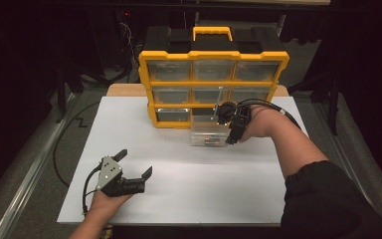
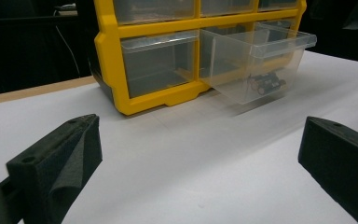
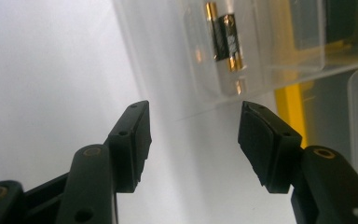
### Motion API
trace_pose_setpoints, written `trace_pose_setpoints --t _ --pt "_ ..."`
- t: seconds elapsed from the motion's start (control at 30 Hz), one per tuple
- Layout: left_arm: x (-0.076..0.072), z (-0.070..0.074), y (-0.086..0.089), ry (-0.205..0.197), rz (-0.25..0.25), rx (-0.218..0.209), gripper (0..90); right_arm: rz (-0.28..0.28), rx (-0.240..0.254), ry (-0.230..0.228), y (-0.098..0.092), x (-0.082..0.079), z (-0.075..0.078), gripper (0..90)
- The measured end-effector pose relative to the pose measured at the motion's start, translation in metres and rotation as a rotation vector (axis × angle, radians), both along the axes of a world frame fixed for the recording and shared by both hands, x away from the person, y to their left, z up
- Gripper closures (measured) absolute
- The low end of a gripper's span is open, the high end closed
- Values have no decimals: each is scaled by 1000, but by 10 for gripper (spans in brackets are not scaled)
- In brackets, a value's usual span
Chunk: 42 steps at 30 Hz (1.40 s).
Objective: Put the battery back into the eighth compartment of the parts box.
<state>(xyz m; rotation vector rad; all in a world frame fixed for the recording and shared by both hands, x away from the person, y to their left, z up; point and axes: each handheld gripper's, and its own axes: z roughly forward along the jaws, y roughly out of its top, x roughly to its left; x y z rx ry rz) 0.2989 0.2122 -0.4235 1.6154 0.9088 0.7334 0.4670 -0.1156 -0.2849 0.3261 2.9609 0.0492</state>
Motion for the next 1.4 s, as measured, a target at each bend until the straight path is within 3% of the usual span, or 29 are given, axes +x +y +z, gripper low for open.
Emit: trace_pose_setpoints --t 0.77,1.4 --pt "0 -1 -2 -1 -4 12 4 -63 -5 10 -27 -25 -31 328" --pt "0 -1 -3 0 -9 16 4 -96 -16 38 -35 -36 -78 214"
